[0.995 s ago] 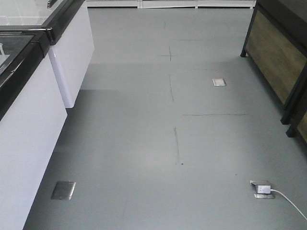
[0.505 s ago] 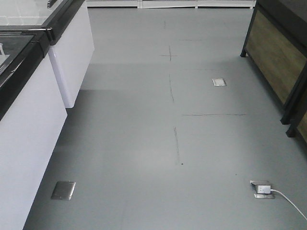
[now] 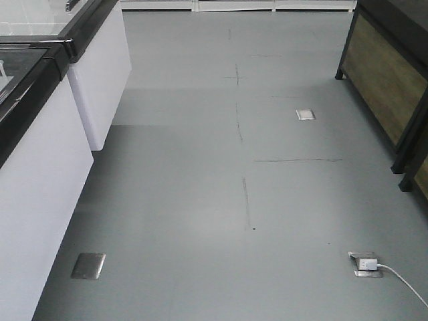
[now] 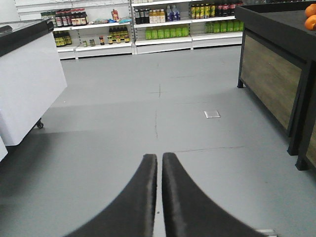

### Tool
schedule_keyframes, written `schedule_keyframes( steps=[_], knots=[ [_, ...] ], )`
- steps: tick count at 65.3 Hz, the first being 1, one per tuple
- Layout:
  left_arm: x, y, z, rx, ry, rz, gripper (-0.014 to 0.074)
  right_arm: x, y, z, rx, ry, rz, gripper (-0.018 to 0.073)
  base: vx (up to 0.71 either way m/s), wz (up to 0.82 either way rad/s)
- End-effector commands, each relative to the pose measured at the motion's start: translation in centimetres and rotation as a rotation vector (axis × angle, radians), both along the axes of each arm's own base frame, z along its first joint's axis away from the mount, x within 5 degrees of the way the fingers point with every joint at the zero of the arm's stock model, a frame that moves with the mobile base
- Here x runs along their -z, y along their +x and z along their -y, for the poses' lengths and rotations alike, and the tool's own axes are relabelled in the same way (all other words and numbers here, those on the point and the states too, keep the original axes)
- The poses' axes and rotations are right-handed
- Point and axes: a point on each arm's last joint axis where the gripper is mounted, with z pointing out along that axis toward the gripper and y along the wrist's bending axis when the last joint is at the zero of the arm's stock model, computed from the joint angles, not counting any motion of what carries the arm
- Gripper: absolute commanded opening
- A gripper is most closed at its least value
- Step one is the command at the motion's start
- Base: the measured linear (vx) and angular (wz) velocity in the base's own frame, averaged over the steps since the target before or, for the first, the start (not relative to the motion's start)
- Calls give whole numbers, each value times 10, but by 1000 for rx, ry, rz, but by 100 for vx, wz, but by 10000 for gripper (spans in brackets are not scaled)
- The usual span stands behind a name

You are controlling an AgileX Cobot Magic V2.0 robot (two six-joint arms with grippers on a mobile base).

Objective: Left arm holds basket, right arm returns cookies

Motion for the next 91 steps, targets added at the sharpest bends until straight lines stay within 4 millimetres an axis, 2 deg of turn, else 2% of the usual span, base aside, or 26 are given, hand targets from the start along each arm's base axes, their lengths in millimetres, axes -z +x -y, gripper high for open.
schedule_keyframes(
  steps=[1, 25, 39, 48, 59, 75, 82, 91],
  knots=[
    [-25, -4, 0, 3, -19, 200, -6, -1, 1, 0, 3, -10, 65, -6, 0, 0],
    [-49, -11, -3, -5, -129, 456, -4, -1, 1, 0, 3, -10, 65, -6, 0, 0],
    [-81, -24, -6, -11, -159, 655, -4, -1, 1, 0, 3, -10, 65, -6, 0, 0],
    [-104, -33, -6, -11, -136, 700, -4, -1, 1, 0, 3, -10, 65, -6, 0, 0],
    [-150, -48, -4, -7, -60, 689, -4, -1, 1, 0, 3, -10, 65, -6, 0, 0],
    [-235, -57, -2, 7, -25, 610, -3, -1, 1, 0, 3, -10, 65, -6, 0, 0],
    [-271, -52, -1, 8, -12, 593, -1, -1, 1, 0, 3, -10, 65, -6, 0, 0],
    [-307, -31, 0, 12, -9, 547, 2, -1, 1, 0, 3, -10, 65, -6, 0, 0]
  ],
)
